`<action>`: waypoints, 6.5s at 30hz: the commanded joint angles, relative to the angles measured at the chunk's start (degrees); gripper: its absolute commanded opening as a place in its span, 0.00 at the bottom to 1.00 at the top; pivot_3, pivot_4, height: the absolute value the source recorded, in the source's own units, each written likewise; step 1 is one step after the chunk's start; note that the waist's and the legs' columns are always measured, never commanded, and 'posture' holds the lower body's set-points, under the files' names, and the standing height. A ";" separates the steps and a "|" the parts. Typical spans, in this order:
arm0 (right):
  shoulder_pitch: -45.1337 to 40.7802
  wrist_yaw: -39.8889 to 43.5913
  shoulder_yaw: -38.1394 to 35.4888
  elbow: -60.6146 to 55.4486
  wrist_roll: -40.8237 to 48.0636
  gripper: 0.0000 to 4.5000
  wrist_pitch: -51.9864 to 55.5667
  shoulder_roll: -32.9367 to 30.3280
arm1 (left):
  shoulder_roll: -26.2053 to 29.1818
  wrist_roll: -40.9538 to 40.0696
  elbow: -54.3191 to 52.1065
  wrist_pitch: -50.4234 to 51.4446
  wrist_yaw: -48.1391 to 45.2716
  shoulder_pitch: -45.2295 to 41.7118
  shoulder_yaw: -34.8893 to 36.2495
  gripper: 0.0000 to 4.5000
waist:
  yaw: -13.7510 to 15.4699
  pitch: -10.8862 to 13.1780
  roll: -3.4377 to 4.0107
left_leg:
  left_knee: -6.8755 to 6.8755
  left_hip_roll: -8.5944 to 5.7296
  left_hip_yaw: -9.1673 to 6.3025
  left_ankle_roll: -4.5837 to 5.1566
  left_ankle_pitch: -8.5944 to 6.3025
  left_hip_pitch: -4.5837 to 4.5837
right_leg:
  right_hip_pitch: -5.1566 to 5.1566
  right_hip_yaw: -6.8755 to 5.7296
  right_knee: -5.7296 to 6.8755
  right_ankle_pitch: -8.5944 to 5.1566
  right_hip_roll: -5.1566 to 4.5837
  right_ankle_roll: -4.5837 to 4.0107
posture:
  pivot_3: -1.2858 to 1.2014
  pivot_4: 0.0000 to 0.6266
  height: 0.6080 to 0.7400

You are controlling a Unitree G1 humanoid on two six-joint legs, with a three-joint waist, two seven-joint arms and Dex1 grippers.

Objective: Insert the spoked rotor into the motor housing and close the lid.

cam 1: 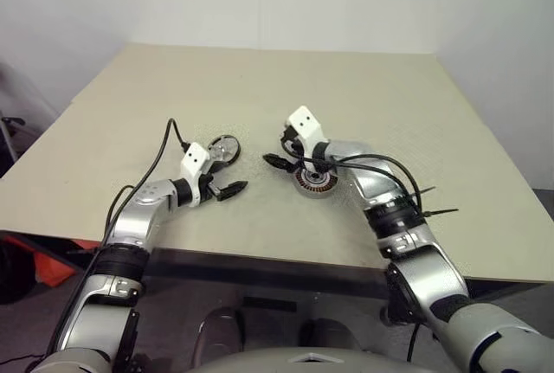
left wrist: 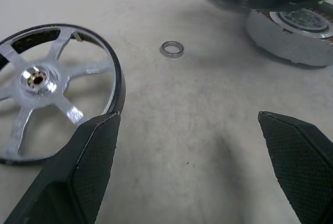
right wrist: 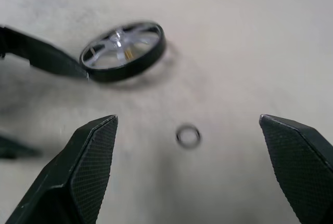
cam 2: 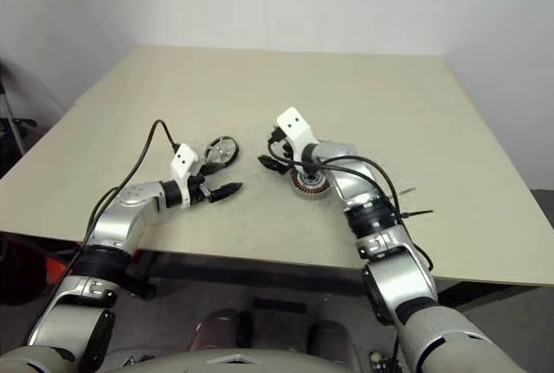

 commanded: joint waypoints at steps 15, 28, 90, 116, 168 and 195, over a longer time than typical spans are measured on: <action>-12.61 -5.75 -2.71 35.11 -2.94 1.00 -18.80 6.23 | 1.62 -1.78 -6.31 1.94 0.77 1.90 1.32 1.00 | 0.01 0.00 0.00 | 0.12 0.02 0.00 -0.02 0.02 -0.37 | -0.38 -0.04 0.14 0.01 0.00 -0.03 | 0.52 0.00 1.00; -12.04 -3.19 -5.62 37.53 -2.74 0.48 -13.36 6.17 | 2.48 -1.49 -5.34 1.60 -0.31 0.58 1.11 1.00 | 0.16 -0.01 -0.01 | 0.14 0.03 0.00 0.00 0.01 -0.36 | -0.35 -0.05 0.14 0.02 0.00 -0.04 | 0.52 0.00 1.00; -0.43 5.16 -3.08 8.29 -1.80 0.12 -0.91 -0.94 | 0.61 -2.58 -10.24 3.22 1.41 3.74 0.12 1.00 | 2.45 -0.08 0.02 | 0.06 -0.01 -0.01 0.04 -0.03 0.15 | 0.43 -0.06 -0.04 -0.06 -0.05 0.07 | 0.52 0.00 1.00; 21.64 -0.34 -6.85 -35.72 5.62 0.12 22.55 -15.78 | -2.56 -0.39 -0.06 -0.35 -3.78 -4.25 -3.79 1.00 | 1.80 -0.05 0.01 | 0.04 0.03 0.00 -0.01 0.03 -0.13 | 0.01 -0.05 0.00 -0.05 -0.01 0.09 | 0.52 0.00 1.00; 19.95 -3.73 -4.31 -32.23 6.62 0.12 21.13 -16.41 | -1.91 0.02 0.13 -0.30 -5.04 -4.29 -3.59 1.00 | 1.77 -0.05 0.01 | 0.05 0.03 -0.01 -0.01 0.02 0.27 | 0.45 -0.05 0.00 -0.06 -0.02 0.09 | 0.52 0.00 1.00; 18.98 -4.79 -6.72 -32.88 9.30 0.29 20.37 -15.88 | -1.81 0.17 -0.32 -0.27 -5.16 -3.93 -3.76 1.00 | 1.77 -0.05 0.02 | 0.05 0.03 0.00 -0.01 0.02 0.25 | 0.44 -0.05 0.00 -0.06 -0.02 0.09 | 0.52 0.00 1.00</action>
